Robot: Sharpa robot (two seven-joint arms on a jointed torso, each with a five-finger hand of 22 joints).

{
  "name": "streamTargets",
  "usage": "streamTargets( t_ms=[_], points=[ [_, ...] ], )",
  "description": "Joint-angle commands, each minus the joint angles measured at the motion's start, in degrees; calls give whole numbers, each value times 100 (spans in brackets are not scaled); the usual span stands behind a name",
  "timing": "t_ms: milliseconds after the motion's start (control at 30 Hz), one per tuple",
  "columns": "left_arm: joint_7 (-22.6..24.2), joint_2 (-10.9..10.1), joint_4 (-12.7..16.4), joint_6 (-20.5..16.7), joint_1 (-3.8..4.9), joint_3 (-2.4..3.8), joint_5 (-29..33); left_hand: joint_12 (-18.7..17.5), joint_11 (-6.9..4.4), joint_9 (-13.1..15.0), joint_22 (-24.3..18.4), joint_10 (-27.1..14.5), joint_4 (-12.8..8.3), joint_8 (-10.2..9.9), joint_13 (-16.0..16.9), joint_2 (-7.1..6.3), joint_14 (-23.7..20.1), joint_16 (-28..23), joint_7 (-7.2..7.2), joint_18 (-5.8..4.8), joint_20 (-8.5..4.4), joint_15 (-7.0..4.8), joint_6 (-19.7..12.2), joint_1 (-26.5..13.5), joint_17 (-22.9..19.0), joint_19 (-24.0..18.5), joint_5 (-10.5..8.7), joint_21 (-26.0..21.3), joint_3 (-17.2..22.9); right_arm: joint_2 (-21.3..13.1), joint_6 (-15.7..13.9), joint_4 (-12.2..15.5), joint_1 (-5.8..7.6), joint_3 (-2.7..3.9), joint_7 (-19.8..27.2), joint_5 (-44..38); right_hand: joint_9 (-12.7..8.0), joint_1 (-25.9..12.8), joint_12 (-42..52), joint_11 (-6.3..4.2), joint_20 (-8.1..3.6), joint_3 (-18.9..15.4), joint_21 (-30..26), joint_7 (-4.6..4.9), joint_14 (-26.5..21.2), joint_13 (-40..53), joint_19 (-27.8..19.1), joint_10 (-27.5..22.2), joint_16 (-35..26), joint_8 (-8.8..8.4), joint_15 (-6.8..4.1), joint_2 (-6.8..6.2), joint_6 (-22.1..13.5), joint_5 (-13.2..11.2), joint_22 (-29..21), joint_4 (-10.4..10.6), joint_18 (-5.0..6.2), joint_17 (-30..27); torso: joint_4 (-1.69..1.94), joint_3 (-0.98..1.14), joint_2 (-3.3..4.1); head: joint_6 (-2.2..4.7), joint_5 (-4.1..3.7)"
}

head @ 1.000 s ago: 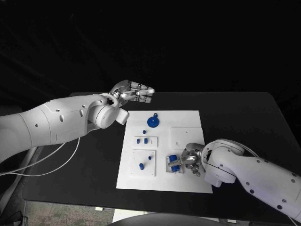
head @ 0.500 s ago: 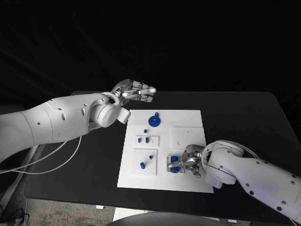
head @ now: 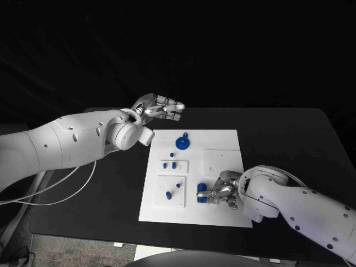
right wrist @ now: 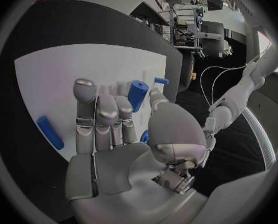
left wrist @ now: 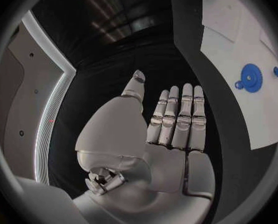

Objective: Assemble the parts on the task board

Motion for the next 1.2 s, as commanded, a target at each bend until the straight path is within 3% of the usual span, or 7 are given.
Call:
streamTargets(
  t_ms=[33, 300, 567, 800, 900, 1200],
  points=[
    [23, 5, 12, 54, 2, 3, -29, 11, -6, 9, -5, -44, 25, -14, 7, -11, -37, -25, 7, -35, 42, -10, -19, -25, -8, 13, 24, 24, 15, -16, -129, -2, -10, -7, 29, -121, -5, 58, -15, -4, -19, -25, -22, -2, -8, 8, 264, -24, -24, -18, 0, 78, -44, -27, 7, -17, 45, 11, -1, 5, 1, 6, -6],
    [13, 4, 10, 60, 2, 3, -39, 11, -6, 9, -5, -44, 25, -14, 7, -11, -37, -25, 7, -35, 42, -10, -19, -25, -8, 13, 24, 24, 15, -84, -374, 96, -11, -7, 144, -249, 38, 65, 19, -6, -5, 55, -5, -10, -2, 11, 266, 0, -28, -21, 5, 218, -9, -14, 22, -224, 67, 9, 5, -1, 0, 15, -17],
    [-4, -6, -1, 63, 2, 3, -50, 12, -1, 10, -7, -44, 46, -13, 7, -12, -40, -24, 13, -34, 45, -9, -21, -28, -7, 9, 24, 21, 23, -276, -532, 317, -12, -6, 560, -459, 77, 450, 82, -22, -9, 357, 66, -31, 1, 24, 270, 48, -7, -23, -3, 85, 90, 123, 48, -598, 76, 10, -2, 0, 0, 18, -20],
    [-13, -10, -10, 69, 2, 3, -62, 12, -6, 10, -7, -48, 46, -13, 7, -7, -42, -25, 9, -34, 45, -8, -21, -25, -8, 8, 27, 21, 23, -394, -395, 465, -13, -4, 683, -376, 117, 591, 106, -43, -21, 515, 123, -64, 3, 27, 272, 68, 22, -24, -19, -226, 209, 362, 69, -412, 56, 20, -1, 1, 1, 18, -23],
    [-15, -11, -13, 70, 2, 3, -63, 12, -6, 10, -7, -48, 46, -13, 7, -7, -42, -25, 9, -34, 45, -8, -21, -25, -8, 8, 27, 21, 23, -412, -283, 489, -13, -4, 673, -354, 134, 710, 110, -52, -28, 526, 136, -74, 1, 29, 272, 74, 24, -21, -25, -257, 258, 584, 74, -448, 44, 21, -2, 1, 0, 15, -24],
    [-18, -13, -15, 72, 2, 3, -65, 13, -12, 10, -7, -44, 39, -13, 8, -1, -40, -24, 4, -33, 45, -8, -15, -22, -7, 9, 33, 21, 17, -390, 58, 488, -13, -4, 505, -352, 167, 791, 110, -71, -35, 520, 152, -107, 3, 28, 272, 87, 30, -17, -30, -253, 351, 671, 84, -473, 19, 25, 4, -4, 3, 9, -34]
  ],
)
